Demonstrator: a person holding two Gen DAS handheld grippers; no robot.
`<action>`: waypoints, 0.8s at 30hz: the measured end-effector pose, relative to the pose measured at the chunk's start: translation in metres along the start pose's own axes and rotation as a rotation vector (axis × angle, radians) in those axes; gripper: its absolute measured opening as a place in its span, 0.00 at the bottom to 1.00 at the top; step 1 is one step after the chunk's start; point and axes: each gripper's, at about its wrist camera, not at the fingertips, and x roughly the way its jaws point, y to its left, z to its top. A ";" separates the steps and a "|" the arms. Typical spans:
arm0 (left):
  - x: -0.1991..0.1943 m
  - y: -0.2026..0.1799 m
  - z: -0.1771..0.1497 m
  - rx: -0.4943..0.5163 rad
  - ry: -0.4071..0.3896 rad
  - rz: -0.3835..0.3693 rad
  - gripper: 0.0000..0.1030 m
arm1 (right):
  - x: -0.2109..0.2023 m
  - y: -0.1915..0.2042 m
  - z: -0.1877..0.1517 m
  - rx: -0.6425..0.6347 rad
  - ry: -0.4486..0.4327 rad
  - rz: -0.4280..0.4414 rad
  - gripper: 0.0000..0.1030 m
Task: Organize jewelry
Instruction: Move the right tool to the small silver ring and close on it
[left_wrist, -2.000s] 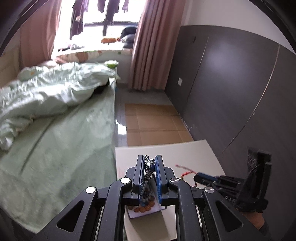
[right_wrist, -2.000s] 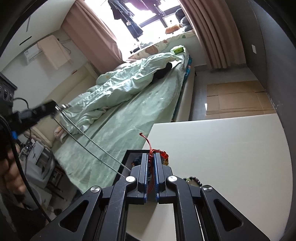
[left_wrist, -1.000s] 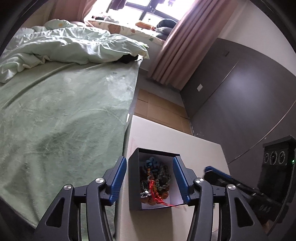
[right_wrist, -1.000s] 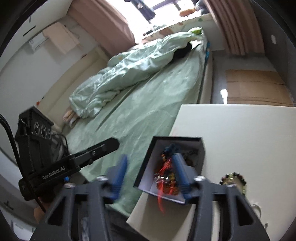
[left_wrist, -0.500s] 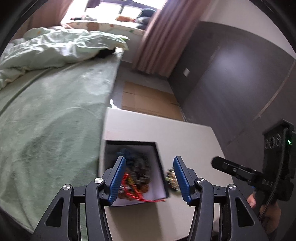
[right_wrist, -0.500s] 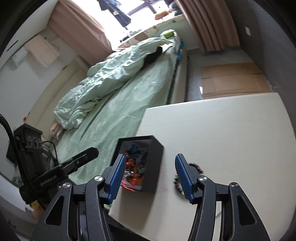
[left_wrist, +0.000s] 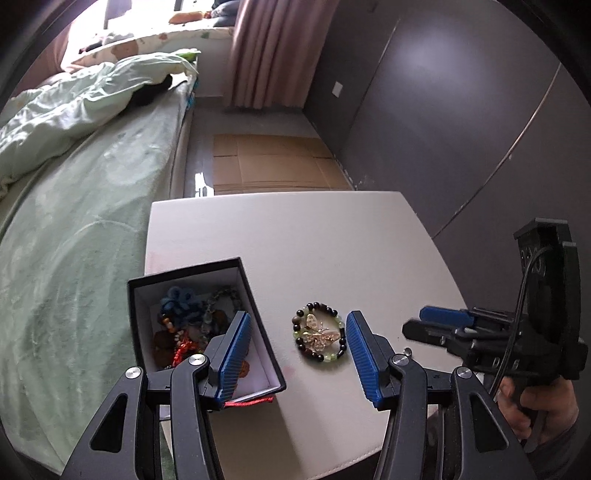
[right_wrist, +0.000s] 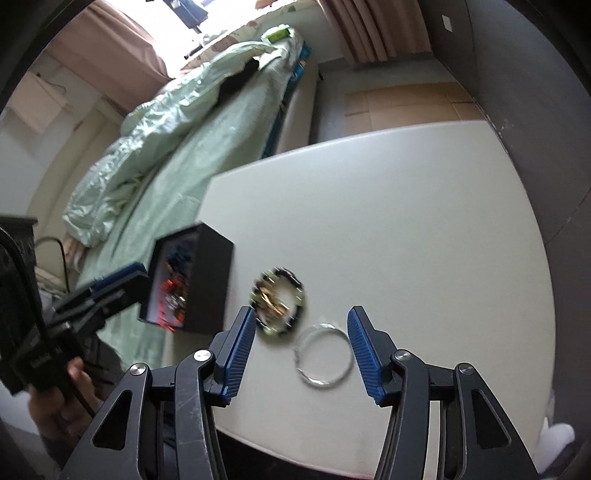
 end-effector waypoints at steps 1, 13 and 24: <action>0.001 -0.002 0.002 0.005 0.003 0.003 0.53 | 0.002 -0.002 -0.002 -0.006 0.011 -0.010 0.52; 0.009 -0.008 -0.002 -0.025 -0.006 -0.048 0.50 | 0.017 -0.018 -0.027 -0.082 0.119 -0.155 0.41; 0.004 -0.010 -0.003 -0.037 -0.023 -0.062 0.49 | 0.036 -0.006 -0.042 -0.223 0.150 -0.290 0.22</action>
